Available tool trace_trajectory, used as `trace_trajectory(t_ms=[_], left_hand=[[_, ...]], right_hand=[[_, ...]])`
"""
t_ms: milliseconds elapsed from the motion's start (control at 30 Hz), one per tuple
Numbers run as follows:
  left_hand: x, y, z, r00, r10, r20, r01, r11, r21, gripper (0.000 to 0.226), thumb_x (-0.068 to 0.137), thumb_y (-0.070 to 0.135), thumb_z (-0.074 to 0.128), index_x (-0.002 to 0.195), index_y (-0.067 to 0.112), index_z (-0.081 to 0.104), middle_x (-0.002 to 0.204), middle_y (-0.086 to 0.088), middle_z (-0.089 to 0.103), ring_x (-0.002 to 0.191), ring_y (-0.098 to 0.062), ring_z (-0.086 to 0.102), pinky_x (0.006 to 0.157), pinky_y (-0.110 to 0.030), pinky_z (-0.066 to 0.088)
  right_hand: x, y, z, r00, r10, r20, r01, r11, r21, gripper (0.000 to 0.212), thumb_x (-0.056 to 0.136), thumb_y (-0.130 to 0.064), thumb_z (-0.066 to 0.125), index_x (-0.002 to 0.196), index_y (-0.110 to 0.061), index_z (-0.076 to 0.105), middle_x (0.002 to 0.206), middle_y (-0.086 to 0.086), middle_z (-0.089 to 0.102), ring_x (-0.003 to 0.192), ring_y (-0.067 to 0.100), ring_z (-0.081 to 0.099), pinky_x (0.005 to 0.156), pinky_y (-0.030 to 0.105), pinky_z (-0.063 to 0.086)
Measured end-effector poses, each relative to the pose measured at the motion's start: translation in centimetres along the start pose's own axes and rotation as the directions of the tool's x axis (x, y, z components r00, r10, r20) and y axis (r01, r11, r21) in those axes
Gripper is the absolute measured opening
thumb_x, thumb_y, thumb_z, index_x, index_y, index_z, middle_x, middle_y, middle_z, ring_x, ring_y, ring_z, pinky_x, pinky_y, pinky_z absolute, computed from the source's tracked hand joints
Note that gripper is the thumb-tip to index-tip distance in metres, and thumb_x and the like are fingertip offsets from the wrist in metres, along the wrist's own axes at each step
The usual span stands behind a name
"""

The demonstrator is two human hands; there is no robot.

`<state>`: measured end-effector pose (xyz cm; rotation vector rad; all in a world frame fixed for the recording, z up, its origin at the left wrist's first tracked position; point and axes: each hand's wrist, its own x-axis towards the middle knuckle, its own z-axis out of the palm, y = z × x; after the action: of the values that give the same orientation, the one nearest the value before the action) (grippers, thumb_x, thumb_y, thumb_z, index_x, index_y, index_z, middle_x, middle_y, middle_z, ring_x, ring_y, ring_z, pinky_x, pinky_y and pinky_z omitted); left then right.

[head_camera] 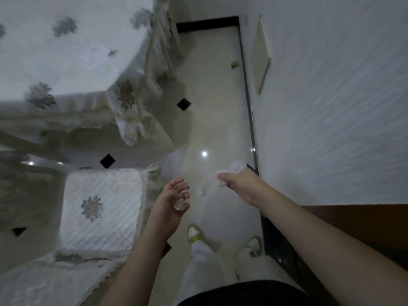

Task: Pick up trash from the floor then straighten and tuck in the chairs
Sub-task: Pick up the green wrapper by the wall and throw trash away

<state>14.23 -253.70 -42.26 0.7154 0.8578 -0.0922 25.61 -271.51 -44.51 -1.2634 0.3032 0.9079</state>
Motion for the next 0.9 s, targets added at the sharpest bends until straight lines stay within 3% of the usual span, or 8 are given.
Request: trace_trajectory(t_ms=[67, 200, 333, 433, 500, 633, 800, 900], left_hand=[[-1.6, 1.0, 0.8, 0.999, 0.041, 0.023, -0.040, 0.998, -0.055, 0.044, 0.062, -0.009, 0.034, 0.094, 0.012, 0.055, 0.078, -0.006, 0.058, 0.056, -0.015, 0.050, 0.041, -0.018, 0.032], [-3.8, 2.7, 1.9, 0.993, 0.101, 0.053, -0.094, 0.988, -0.121, 0.043, 0.060, -0.009, 0.037, 0.094, 0.012, 0.055, 0.076, -0.006, 0.059, 0.057, -0.015, 0.049, 0.040, -0.018, 0.031], [-4.9, 5.1, 2.4, 0.984, 0.136, 0.112, -0.115, 0.977, -0.177, 0.045, 0.050, -0.007, 0.047, 0.091, 0.012, 0.056, 0.076, -0.006, 0.058, 0.057, -0.016, 0.049, 0.040, -0.020, 0.033], [-5.4, 7.5, 1.8, 0.977, 0.158, 0.143, -0.130, 0.973, -0.189, 0.046, 0.050, -0.006, 0.050, 0.091, 0.013, 0.057, 0.077, -0.005, 0.059, 0.059, -0.016, 0.051, 0.042, -0.022, 0.035], [-5.6, 9.5, 1.1, 0.972, 0.191, 0.137, -0.161, 0.966, -0.202, 0.039, 0.061, -0.005, 0.044, 0.092, 0.013, 0.056, 0.076, -0.005, 0.060, 0.060, -0.016, 0.051, 0.043, -0.022, 0.036], [-5.7, 13.6, -0.6, 0.961, 0.247, 0.122, -0.211, 0.945, -0.251, 0.035, 0.069, -0.004, 0.037, 0.093, 0.013, 0.056, 0.076, -0.004, 0.057, 0.062, -0.016, 0.050, 0.045, -0.023, 0.035], [-5.3, 17.8, -2.7, 0.950, 0.286, 0.123, -0.239, 0.924, -0.297, 0.035, 0.068, -0.004, 0.038, 0.092, 0.014, 0.056, 0.074, -0.003, 0.055, 0.060, -0.015, 0.049, 0.045, -0.022, 0.032], [-4.6, 19.8, -3.8, 0.948, 0.294, 0.117, -0.248, 0.920, -0.302, 0.034, 0.067, -0.003, 0.041, 0.092, 0.014, 0.056, 0.073, -0.002, 0.054, 0.059, -0.015, 0.049, 0.045, -0.022, 0.032]], right_hand=[[-0.9, -1.6, 0.9, 0.999, 0.009, -0.053, -0.006, 0.998, 0.055, 0.010, 0.082, 0.007, 0.061, 0.081, -0.003, 0.061, 0.073, 0.010, 0.067, 0.069, 0.018, 0.065, 0.066, 0.024, 0.054], [-3.0, -4.7, 2.9, 1.000, 0.008, 0.005, -0.008, 0.994, 0.109, 0.010, 0.083, 0.009, 0.050, 0.080, 0.004, 0.058, 0.075, 0.019, 0.069, 0.079, 0.026, 0.070, 0.078, 0.032, 0.058], [-4.1, -7.3, 5.7, 0.999, -0.016, -0.029, 0.021, 0.983, 0.181, 0.019, 0.087, 0.007, 0.042, 0.074, -0.003, 0.051, 0.057, 0.013, 0.057, 0.052, 0.015, 0.064, 0.053, 0.026, 0.056], [-4.4, -9.2, 8.1, 0.998, -0.063, 0.012, 0.061, 0.992, 0.114, 0.025, 0.086, -0.001, 0.040, 0.096, -0.010, 0.061, 0.058, 0.008, 0.048, 0.047, 0.014, 0.051, 0.043, 0.023, 0.042], [-4.2, -10.4, 10.0, 0.994, -0.103, 0.041, 0.098, 0.990, 0.102, 0.024, 0.088, -0.009, 0.042, 0.100, -0.011, 0.063, 0.062, 0.007, 0.050, 0.050, 0.015, 0.050, 0.048, 0.026, 0.042], [-3.3, -12.2, 14.2, 0.994, -0.100, 0.044, 0.084, 0.957, 0.278, 0.017, 0.086, -0.025, 0.052, 0.074, -0.013, 0.054, 0.071, 0.007, 0.052, 0.061, 0.019, 0.056, 0.062, 0.033, 0.049], [-2.4, -13.5, 18.3, 0.977, -0.122, 0.172, 0.053, 0.931, 0.362, 0.033, 0.083, -0.038, 0.053, 0.099, -0.010, 0.060, 0.093, 0.014, 0.065, 0.089, 0.028, 0.061, 0.094, 0.060, 0.042], [-1.2, -13.9, 20.3, 0.973, -0.144, 0.180, 0.066, 0.922, 0.382, 0.042, 0.081, -0.039, 0.062, 0.111, -0.010, 0.053, 0.104, 0.014, 0.063, 0.105, 0.034, 0.060, 0.096, 0.064, 0.040]])
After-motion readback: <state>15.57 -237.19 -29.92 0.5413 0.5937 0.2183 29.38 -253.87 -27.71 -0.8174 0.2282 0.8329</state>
